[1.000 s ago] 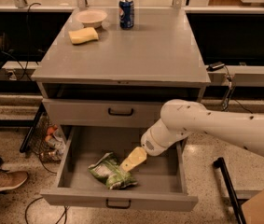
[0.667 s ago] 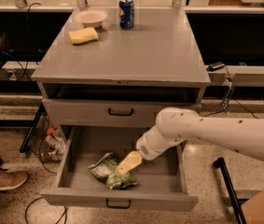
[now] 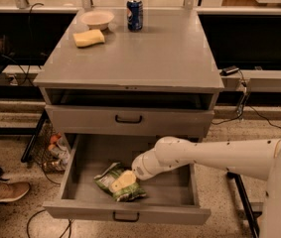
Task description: Pick green jalapeno chip bag from middle drawer and place on counter
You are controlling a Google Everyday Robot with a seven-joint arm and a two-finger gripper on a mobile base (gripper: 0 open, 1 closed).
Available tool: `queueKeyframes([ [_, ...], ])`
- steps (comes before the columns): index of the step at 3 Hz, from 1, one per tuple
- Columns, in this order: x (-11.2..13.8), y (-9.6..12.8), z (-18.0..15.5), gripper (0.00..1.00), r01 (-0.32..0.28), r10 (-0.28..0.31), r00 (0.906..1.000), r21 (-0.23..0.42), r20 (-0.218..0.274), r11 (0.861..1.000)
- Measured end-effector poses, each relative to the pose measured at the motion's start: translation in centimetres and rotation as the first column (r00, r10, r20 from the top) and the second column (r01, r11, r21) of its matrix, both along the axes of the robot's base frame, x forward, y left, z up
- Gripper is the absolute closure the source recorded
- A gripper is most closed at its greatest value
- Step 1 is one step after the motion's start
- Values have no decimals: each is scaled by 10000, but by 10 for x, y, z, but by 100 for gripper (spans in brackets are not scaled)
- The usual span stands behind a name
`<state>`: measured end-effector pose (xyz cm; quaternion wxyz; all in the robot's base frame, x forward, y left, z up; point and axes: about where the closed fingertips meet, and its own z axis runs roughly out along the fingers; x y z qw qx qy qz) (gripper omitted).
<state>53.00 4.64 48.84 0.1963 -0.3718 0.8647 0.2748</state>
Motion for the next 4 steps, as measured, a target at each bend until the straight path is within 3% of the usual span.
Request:
queueKeyframes([
  [2,26,26,-58,0,552,-588,9971,724,486,9958],
  [4,40,41,-98,0,916,-931,9947,335,435,9952],
])
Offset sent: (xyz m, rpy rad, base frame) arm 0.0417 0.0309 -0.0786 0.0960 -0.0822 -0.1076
